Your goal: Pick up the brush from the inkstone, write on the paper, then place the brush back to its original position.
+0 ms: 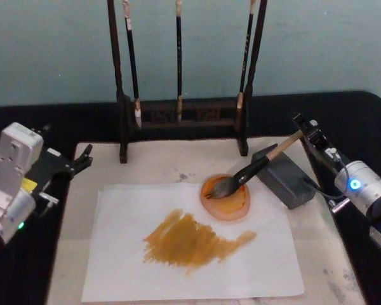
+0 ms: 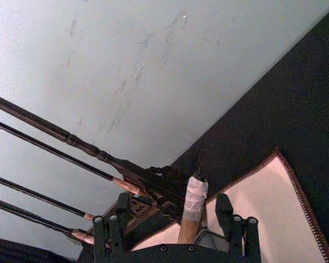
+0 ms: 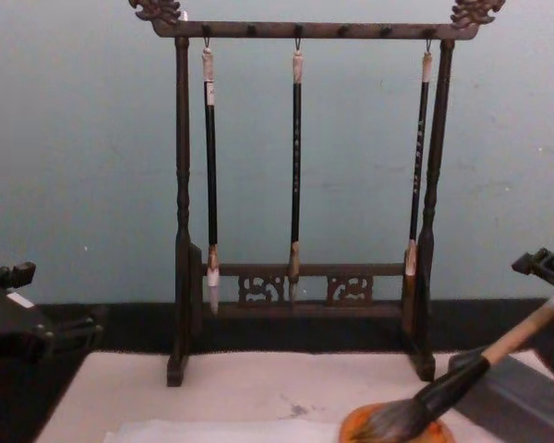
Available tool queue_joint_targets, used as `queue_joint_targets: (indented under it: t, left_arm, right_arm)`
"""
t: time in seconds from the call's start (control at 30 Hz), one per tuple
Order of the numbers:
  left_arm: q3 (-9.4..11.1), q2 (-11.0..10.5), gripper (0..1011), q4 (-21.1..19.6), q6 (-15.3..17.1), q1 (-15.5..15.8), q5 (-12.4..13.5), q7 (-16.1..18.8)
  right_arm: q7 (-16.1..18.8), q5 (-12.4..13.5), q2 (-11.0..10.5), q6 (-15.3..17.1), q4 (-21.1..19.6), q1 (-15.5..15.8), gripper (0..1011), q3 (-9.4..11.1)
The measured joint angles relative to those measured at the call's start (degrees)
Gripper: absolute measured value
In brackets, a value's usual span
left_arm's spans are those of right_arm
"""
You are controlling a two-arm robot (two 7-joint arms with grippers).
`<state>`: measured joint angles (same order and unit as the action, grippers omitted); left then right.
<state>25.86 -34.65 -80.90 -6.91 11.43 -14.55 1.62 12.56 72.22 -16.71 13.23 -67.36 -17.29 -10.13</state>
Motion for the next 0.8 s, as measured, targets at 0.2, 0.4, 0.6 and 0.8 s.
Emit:
queue_joint_targets:
  t: [0.2, 0.4, 0.6, 0.8]
  left_arm:
    - [0.00, 0.00, 1010, 0.00, 0.00, 0.00, 0.00, 0.00]
    - [0.00, 0.00, 1010, 0.00, 0.00, 0.00, 0.01, 0.00]
    - [0.00, 0.00, 1010, 0.00, 0.00, 0.00, 0.00, 0.00]
    - [0.00, 0.00, 1010, 0.00, 0.00, 0.00, 0.00, 0.00]
  right_arm:
    - [0.05, -0.03, -0.02, 0.00, -0.08, 0.06, 981, 0.06]
    - [0.08, -0.12, -0.05, 0.00, -0.18, 0.12, 838, 0.11]
    - [0.11, -0.19, -0.08, 0.00, -0.23, 0.15, 688, 0.14]
    - [0.14, -0.23, -0.08, 0.00, -0.26, 0.19, 486, 0.16]
